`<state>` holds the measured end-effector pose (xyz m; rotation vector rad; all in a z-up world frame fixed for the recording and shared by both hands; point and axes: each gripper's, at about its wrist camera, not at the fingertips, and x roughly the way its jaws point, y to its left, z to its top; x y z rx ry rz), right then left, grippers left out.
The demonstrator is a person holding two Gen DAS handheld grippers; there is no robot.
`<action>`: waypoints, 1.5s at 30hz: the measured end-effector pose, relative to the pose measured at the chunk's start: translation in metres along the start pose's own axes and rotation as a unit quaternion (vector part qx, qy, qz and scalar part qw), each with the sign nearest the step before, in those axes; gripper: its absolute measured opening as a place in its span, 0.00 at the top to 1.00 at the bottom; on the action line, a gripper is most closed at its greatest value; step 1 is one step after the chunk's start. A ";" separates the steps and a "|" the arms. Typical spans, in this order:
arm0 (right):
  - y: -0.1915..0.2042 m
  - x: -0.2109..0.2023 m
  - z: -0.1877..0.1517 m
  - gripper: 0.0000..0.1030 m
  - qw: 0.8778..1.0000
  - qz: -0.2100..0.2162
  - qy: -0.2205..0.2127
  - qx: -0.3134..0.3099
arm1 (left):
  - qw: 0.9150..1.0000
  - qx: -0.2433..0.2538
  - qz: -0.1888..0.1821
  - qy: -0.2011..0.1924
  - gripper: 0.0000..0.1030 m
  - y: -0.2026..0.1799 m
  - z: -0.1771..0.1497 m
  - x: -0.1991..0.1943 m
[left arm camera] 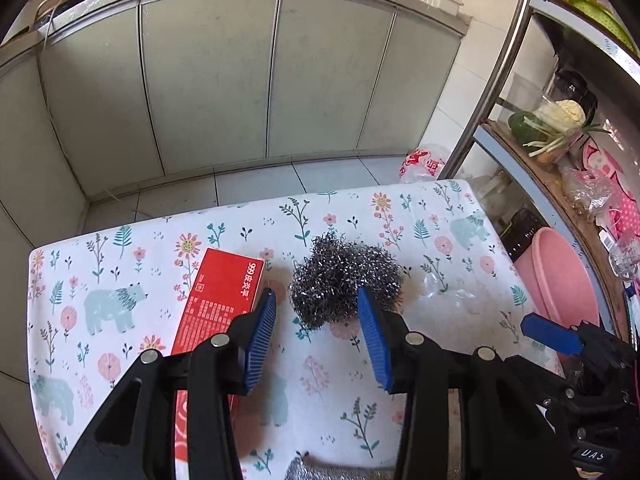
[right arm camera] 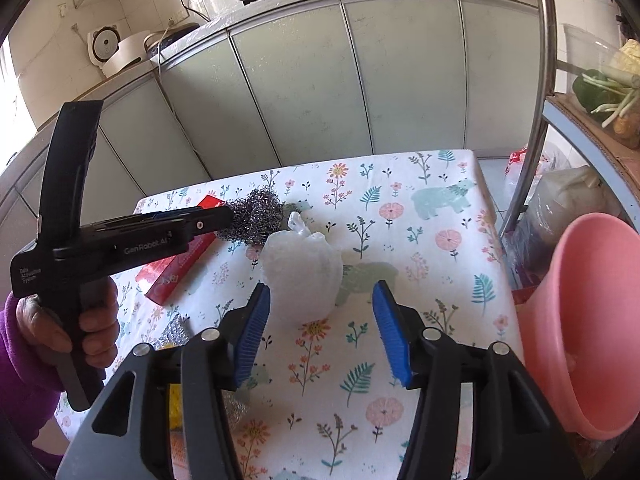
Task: Collect trash
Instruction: 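Grasp the steel wool ball with the left gripper while the right grasps the white plastic bag, then carry the steel wool and plastic bag over the pink bucket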
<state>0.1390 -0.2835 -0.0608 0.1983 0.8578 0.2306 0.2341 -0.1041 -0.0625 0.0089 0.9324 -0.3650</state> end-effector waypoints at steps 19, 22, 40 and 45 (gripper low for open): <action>0.006 0.038 0.000 0.67 0.998 0.053 0.036 0.022 | 1.000 -0.010 -0.012 -0.021 0.88 0.007 -0.006 -0.014; 0.006 0.028 -0.003 0.76 0.998 0.058 0.028 0.026 | 0.999 -0.016 -0.012 -0.030 0.88 0.008 -0.008 -0.028; -0.023 -0.083 -0.042 0.79 0.998 0.019 -0.045 0.035 | 0.996 0.007 -0.034 -0.082 0.88 -0.036 -0.028 -0.101; -0.034 -0.104 -0.056 0.79 0.998 0.006 -0.059 0.038 | 0.994 0.023 -0.048 -0.091 0.88 -0.064 -0.032 -0.111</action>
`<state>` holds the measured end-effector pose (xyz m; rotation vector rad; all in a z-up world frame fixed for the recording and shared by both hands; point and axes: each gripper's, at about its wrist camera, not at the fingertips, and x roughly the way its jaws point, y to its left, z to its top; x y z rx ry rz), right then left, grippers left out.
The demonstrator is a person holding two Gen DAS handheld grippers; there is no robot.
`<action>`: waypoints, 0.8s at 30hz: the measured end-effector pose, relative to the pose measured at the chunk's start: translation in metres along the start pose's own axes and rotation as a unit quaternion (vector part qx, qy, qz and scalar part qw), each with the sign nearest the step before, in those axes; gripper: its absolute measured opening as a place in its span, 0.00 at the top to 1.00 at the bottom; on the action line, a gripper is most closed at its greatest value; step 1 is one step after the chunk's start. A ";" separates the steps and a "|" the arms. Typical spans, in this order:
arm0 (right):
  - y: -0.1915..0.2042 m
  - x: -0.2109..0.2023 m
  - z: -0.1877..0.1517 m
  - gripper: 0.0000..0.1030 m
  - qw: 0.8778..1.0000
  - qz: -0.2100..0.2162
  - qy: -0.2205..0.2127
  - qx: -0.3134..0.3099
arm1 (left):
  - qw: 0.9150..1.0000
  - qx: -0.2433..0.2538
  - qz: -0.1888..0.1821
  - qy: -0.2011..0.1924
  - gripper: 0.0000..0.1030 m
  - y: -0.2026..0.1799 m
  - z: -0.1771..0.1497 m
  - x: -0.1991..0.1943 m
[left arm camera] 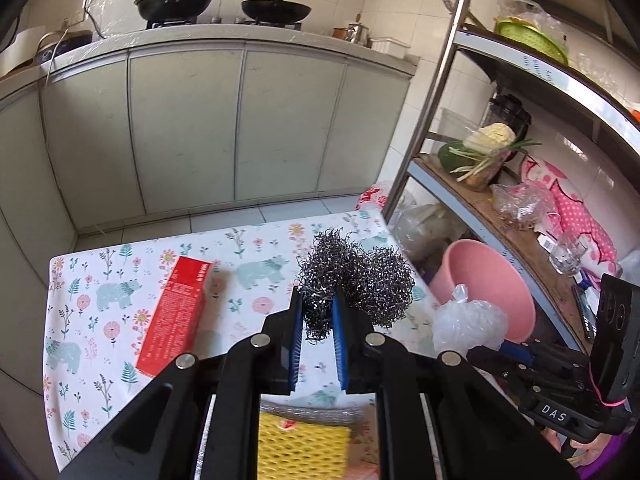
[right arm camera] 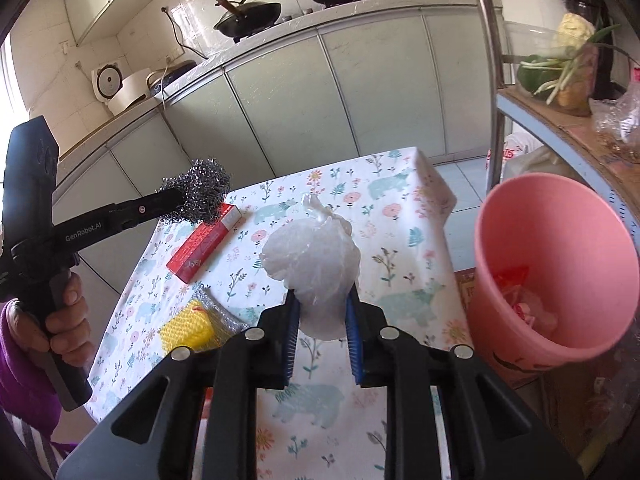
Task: Collect trash
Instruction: 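Carry the steel wool and plastic bag over the pink bucket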
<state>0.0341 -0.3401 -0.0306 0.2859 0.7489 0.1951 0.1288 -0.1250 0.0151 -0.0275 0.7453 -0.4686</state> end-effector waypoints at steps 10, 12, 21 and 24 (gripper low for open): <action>-0.043 -0.039 -0.009 0.79 0.998 -0.053 -0.031 0.027 | 0.998 0.036 -0.050 -0.001 0.88 -0.066 -0.005 0.003; -0.057 -0.046 -0.009 0.79 0.996 -0.069 -0.040 0.038 | 0.997 0.045 -0.059 0.001 0.88 -0.077 -0.003 0.007; -0.116 -0.060 -0.009 0.79 0.986 -0.124 -0.059 0.091 | 0.991 0.098 -0.089 0.023 0.87 -0.137 0.000 0.037; -0.129 -0.060 -0.009 0.79 0.983 -0.137 -0.062 0.101 | 0.988 0.112 -0.099 0.031 0.87 -0.157 -0.001 0.048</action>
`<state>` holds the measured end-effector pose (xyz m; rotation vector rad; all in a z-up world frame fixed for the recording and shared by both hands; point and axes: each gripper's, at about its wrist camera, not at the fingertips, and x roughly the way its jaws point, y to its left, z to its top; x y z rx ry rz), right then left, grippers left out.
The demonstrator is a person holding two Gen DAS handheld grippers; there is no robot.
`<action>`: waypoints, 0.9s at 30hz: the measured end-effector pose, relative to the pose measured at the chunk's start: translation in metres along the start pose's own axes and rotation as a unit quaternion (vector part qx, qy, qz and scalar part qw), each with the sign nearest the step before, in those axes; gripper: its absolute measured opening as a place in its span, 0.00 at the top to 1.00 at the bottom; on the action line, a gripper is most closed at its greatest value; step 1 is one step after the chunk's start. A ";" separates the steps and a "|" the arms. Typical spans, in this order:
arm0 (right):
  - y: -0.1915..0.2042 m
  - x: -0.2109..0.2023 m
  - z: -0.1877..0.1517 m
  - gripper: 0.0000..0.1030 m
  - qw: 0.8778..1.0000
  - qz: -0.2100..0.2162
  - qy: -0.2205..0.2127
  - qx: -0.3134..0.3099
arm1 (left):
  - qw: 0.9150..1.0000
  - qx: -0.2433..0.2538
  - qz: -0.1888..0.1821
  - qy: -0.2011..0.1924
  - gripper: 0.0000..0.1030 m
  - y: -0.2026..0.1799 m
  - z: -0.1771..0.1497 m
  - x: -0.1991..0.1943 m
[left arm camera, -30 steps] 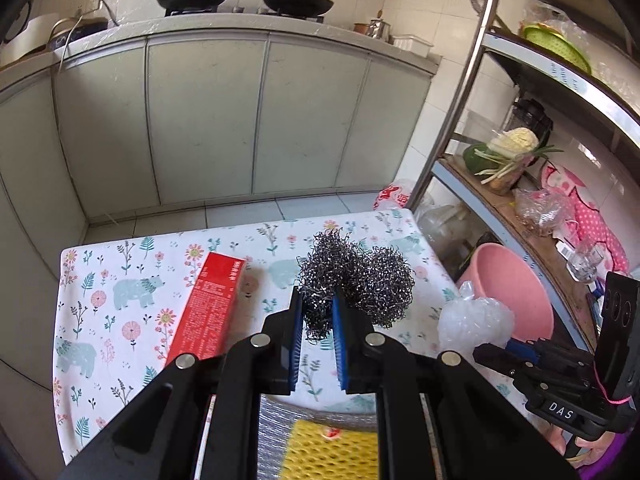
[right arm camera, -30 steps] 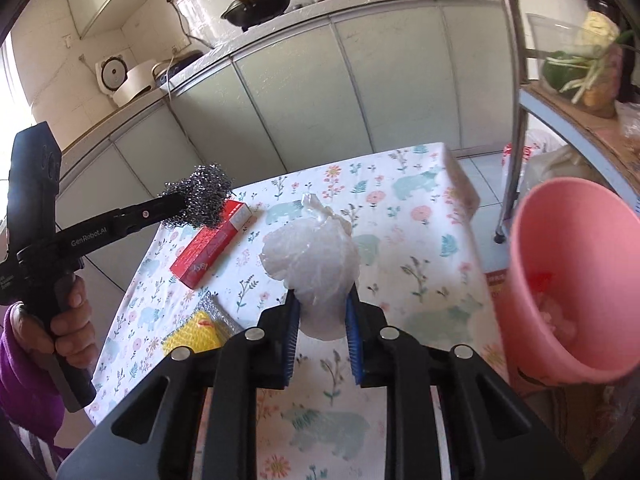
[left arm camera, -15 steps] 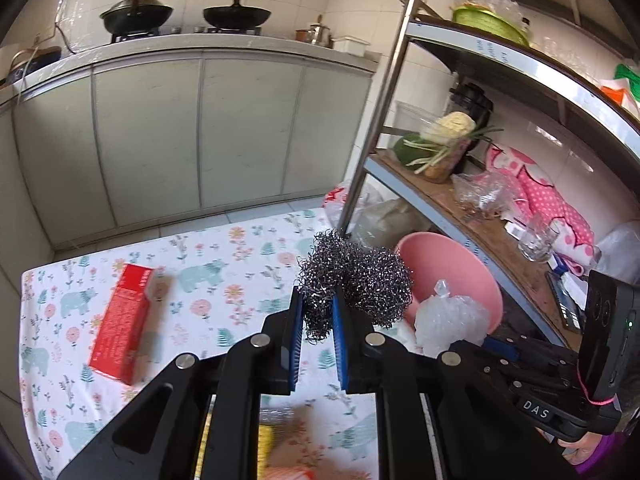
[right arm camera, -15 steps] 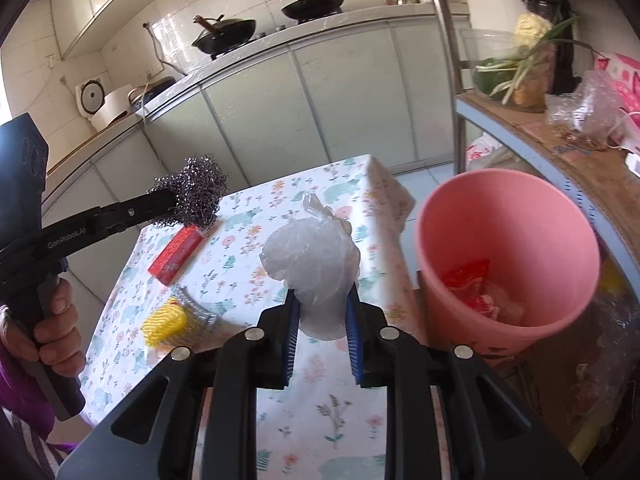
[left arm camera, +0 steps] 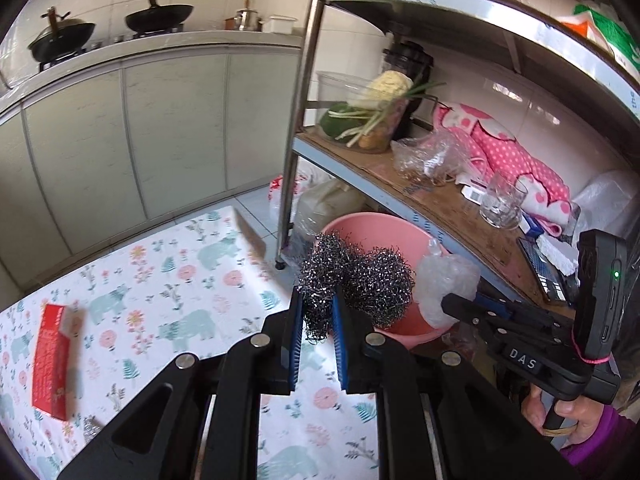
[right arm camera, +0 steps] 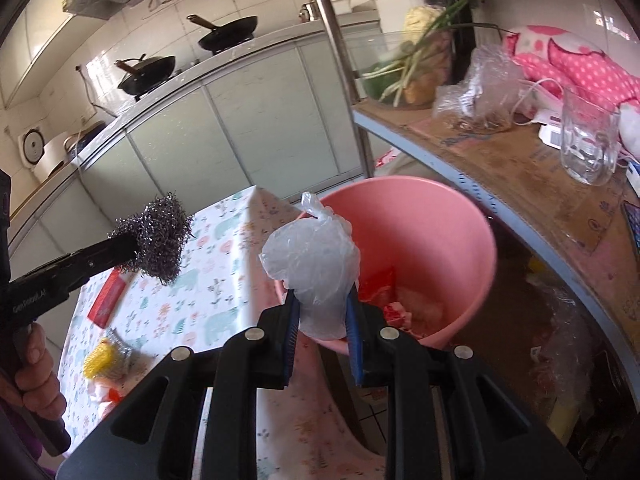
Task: Collect trash
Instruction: 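Carry the steel wool and plastic bag over the pink bucket, then open both grippers to drop the steel wool and bag into the bucket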
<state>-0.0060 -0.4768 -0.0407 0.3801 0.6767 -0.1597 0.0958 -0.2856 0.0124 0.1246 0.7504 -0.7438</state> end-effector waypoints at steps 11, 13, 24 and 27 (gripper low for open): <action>-0.025 0.022 0.000 0.79 0.999 -0.033 0.013 0.018 | 0.999 0.039 -0.009 0.034 0.87 -0.040 0.005 0.054; -0.029 0.025 -0.001 0.79 0.999 -0.034 0.013 0.021 | 0.998 0.040 -0.010 0.039 0.87 -0.043 0.005 0.062; -0.032 0.035 0.005 0.62 0.999 -0.040 0.005 0.027 | 0.998 0.020 -0.010 0.062 0.77 -0.041 0.009 0.092; -0.031 0.035 0.006 0.62 0.999 -0.045 0.005 0.019 | 0.998 0.002 -0.018 0.059 0.71 -0.036 0.011 0.091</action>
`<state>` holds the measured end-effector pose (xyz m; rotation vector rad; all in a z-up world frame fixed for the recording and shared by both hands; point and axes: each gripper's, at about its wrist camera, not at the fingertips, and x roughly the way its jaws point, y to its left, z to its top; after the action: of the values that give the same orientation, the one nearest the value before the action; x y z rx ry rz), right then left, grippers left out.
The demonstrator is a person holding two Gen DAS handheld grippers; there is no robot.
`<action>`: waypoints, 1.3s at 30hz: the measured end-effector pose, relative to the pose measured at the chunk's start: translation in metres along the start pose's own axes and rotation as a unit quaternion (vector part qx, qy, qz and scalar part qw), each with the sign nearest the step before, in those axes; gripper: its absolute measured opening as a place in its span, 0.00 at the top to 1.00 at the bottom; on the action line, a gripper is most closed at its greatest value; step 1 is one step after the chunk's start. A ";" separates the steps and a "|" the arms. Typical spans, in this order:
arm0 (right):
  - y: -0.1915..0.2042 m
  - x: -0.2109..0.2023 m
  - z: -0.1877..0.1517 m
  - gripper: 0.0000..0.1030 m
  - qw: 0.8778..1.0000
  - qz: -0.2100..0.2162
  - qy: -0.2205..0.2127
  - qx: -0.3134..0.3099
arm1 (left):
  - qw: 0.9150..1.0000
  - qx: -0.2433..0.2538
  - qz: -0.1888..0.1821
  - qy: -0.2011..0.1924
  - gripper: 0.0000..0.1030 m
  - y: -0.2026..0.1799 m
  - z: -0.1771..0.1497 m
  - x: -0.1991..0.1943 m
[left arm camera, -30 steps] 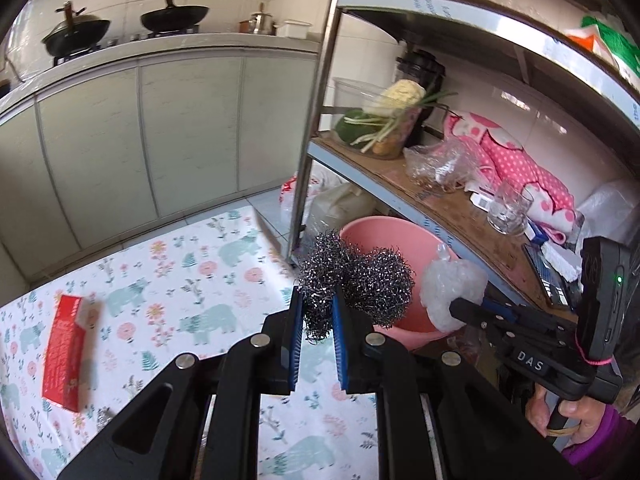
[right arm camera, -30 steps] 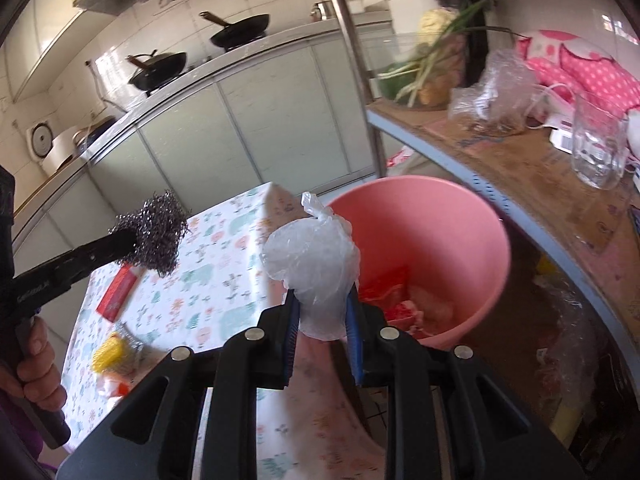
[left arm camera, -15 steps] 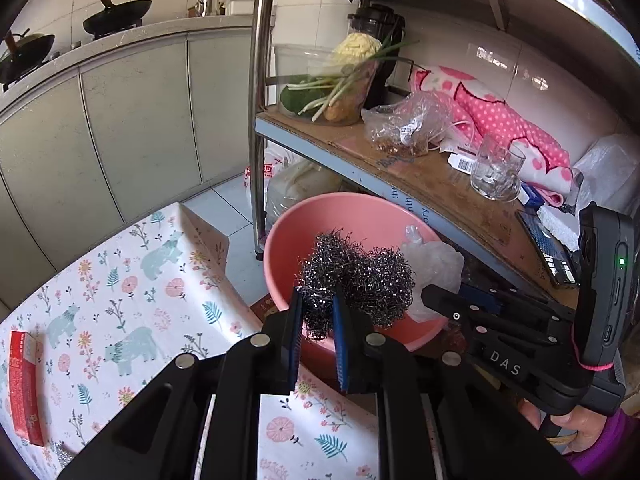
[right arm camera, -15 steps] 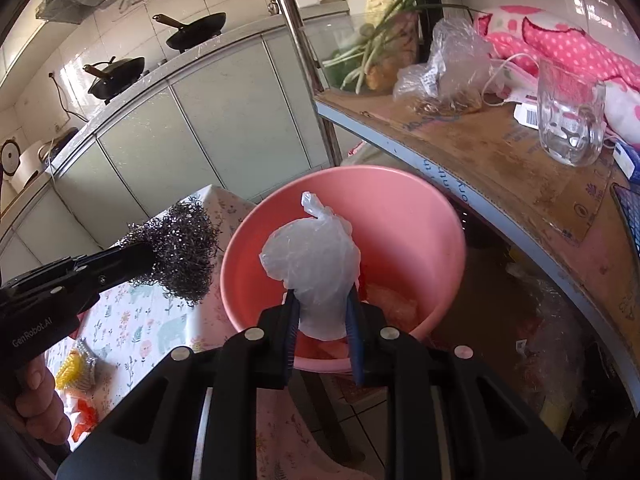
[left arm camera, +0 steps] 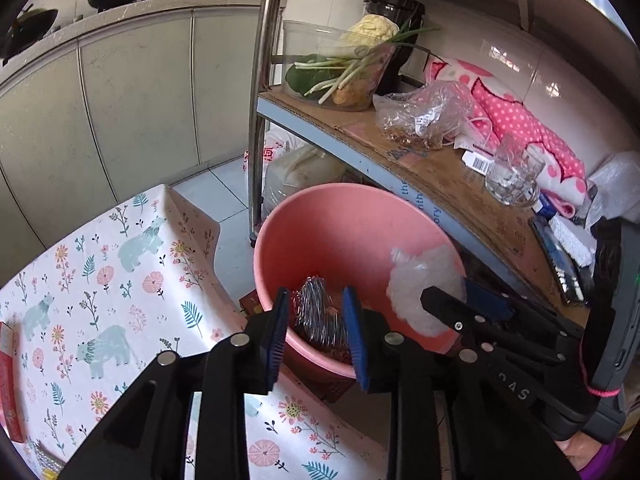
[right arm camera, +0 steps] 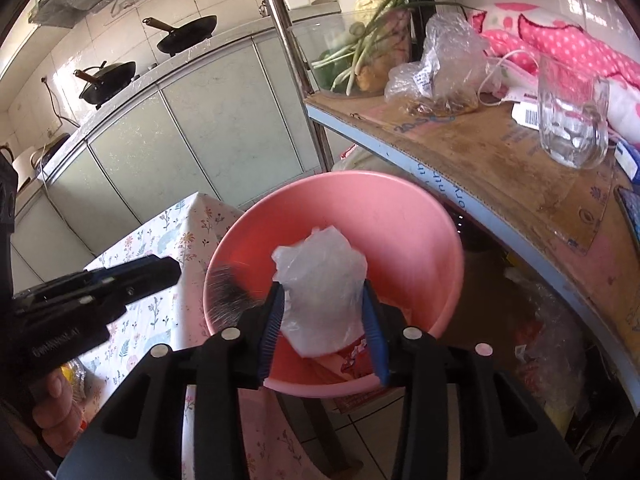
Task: Collect trash
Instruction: 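Open both grippers to drop the steel wool and bag into the bucket, then move both grippers back over the mesh pad and sponge on the table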
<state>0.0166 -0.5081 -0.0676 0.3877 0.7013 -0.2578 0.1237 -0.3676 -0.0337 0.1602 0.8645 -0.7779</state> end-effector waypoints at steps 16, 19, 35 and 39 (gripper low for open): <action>0.004 -0.009 0.006 0.54 1.000 0.008 -0.020 -0.015 | 0.999 0.005 -0.005 -0.042 0.67 0.002 -0.001 -0.050; 0.008 -0.012 0.008 0.54 0.999 0.007 -0.026 -0.023 | 0.999 -0.003 -0.003 -0.053 0.66 0.008 -0.005 -0.067; 0.088 -0.058 -0.013 0.54 0.990 0.052 -0.053 -0.118 | 0.990 -0.060 0.078 -0.098 0.66 0.080 -0.044 -0.163; 0.118 -0.069 -0.026 0.54 0.985 0.091 -0.048 -0.140 | 0.984 -0.079 0.116 -0.110 0.66 0.109 -0.064 -0.197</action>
<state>-0.0073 -0.3838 -0.0093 0.1677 0.5927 -0.0022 0.0786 -0.1542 0.0498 0.0324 0.6798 -0.4969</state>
